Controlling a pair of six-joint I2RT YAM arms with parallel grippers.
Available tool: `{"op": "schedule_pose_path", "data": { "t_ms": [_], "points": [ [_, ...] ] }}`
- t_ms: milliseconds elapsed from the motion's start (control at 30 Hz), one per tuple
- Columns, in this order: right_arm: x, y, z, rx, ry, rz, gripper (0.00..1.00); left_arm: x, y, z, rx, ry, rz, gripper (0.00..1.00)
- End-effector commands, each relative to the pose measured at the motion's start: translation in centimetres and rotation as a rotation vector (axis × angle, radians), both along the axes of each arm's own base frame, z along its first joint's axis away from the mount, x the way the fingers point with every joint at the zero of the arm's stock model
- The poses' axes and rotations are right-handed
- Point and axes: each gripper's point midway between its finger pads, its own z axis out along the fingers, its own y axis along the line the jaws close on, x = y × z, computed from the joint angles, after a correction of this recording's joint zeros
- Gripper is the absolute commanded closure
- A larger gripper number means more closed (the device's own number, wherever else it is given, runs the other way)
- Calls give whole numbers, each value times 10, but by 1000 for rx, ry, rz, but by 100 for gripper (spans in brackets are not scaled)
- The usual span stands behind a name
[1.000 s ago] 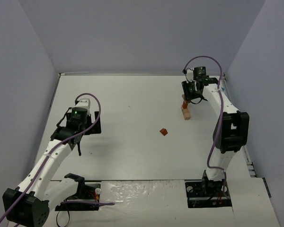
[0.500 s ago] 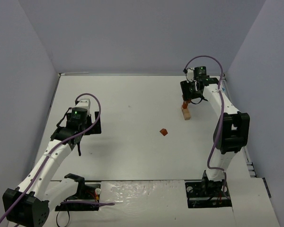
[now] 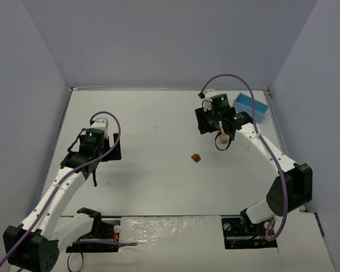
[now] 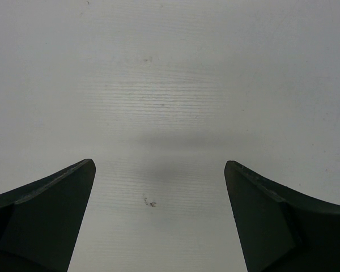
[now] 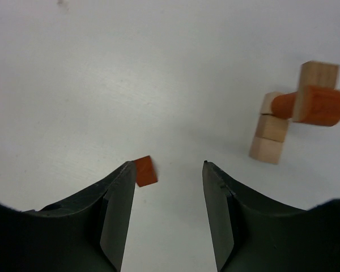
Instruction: Build the wood block tower
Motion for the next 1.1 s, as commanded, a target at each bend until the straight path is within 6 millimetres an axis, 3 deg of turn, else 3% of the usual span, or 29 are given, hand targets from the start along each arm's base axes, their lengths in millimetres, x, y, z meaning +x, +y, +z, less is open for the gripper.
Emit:
{"op": "schedule_pose_path", "data": {
  "t_ms": [0, 133, 367, 600, 867, 1067],
  "points": [
    [-39, 14, -53, 48, 94, -58, 52, 16, -4, 26, -26, -88, -11, 3],
    [-56, 19, -93, 63, 163, -63, 51, 15, -6, 24, -27, -78, -20, 3],
    [-70, 24, -138, 1, 254, -11, 50, 7, -11, 30, -46, -69, -57, 3],
    [-63, 34, -154, -42, 282, 93, 44, 5, -18, 25, -77, -51, -85, 3],
    [-56, 37, -159, -63, 284, 126, 40, 3, -28, 25, -117, -33, -118, 3],
    [-60, 41, -162, -54, 303, 153, 56, -3, -45, 26, -195, 5, -175, 3]
  ]
}}
